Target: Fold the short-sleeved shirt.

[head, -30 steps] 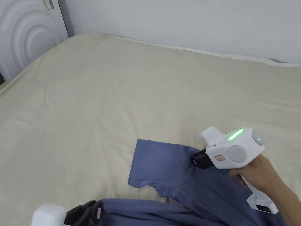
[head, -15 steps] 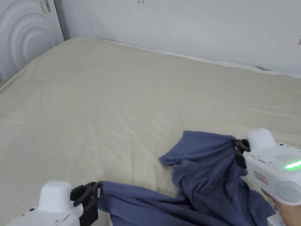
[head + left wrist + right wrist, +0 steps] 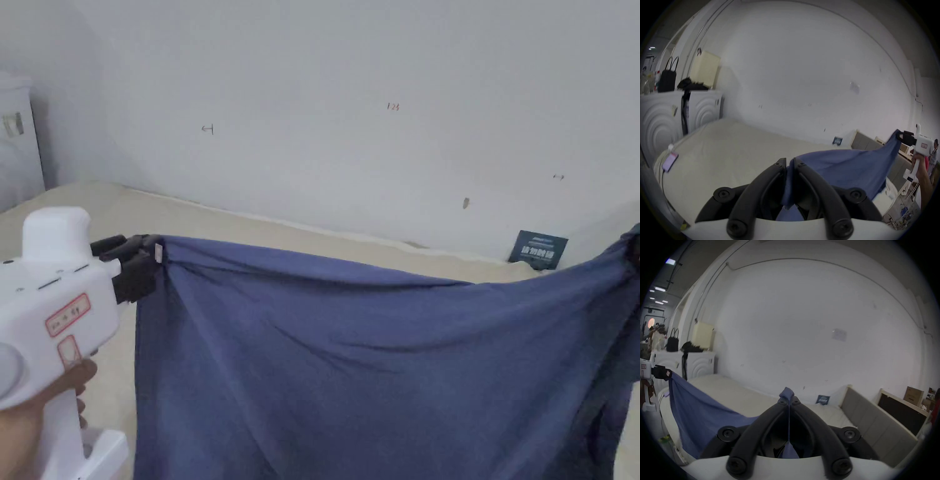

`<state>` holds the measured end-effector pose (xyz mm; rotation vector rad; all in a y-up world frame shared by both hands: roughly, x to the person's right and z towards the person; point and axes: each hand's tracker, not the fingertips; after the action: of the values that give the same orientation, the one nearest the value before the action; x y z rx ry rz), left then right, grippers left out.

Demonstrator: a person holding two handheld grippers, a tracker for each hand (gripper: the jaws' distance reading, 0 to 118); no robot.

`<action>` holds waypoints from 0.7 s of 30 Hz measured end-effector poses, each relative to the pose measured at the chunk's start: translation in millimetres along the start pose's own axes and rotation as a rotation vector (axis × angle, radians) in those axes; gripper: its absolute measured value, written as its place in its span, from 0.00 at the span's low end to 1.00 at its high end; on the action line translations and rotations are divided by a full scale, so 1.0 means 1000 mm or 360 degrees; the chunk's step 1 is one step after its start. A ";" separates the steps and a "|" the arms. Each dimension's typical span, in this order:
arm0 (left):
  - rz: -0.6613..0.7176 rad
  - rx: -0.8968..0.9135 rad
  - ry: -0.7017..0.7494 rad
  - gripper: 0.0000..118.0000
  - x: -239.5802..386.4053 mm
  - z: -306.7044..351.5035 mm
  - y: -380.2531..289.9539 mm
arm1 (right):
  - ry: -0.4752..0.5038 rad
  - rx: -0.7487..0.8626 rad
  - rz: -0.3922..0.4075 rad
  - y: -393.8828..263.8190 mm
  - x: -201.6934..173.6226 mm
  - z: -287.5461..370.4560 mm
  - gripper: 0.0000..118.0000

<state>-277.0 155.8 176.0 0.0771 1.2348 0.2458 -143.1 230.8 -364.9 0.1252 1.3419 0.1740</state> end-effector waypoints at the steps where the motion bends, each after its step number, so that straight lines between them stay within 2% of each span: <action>1: -0.0011 0.0012 -0.0025 0.07 0.002 -0.004 0.017 | -0.0021 0.0003 -0.0033 0.015 0.005 0.004 0.00; 6: -0.0060 0.0092 -0.0048 0.07 0.012 -0.036 0.096 | -0.0071 0.0025 -0.0189 0.066 0.028 -0.011 0.00; 9: -0.0120 0.0089 -0.0050 0.07 0.011 -0.050 0.117 | -0.0153 0.0029 -0.0108 0.094 0.035 -0.052 0.00; 11: -0.0098 0.0052 -0.0051 0.07 0.010 -0.039 0.096 | -0.0142 0.0054 -0.0148 0.109 0.039 -0.069 0.00; 12: -0.0097 0.0049 -0.0045 0.07 0.012 -0.057 0.128 | -0.0147 0.0066 -0.0166 0.115 0.039 -0.076 0.00; 15: -0.0108 0.0075 -0.0032 0.07 0.005 -0.067 0.115 | -0.0129 0.0072 -0.0191 0.129 0.036 -0.094 0.00; 16: -0.0074 0.0063 -0.0039 0.07 -0.006 -0.108 0.156 | -0.0151 0.0055 -0.0182 0.130 0.033 -0.101 0.00; 19: 0.0013 0.0006 -0.0060 0.07 -0.012 -0.132 0.164 | -0.0181 0.0081 -0.0043 0.129 0.023 -0.120 0.00; 21: -0.0073 -0.0020 -0.0019 0.07 0.004 -0.137 0.160 | -0.0192 0.0101 -0.0045 0.125 0.014 -0.126 0.00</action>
<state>-427.4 302.0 157.8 0.0394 1.2215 0.2130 -269.9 354.7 -382.9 0.1674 1.2286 0.0982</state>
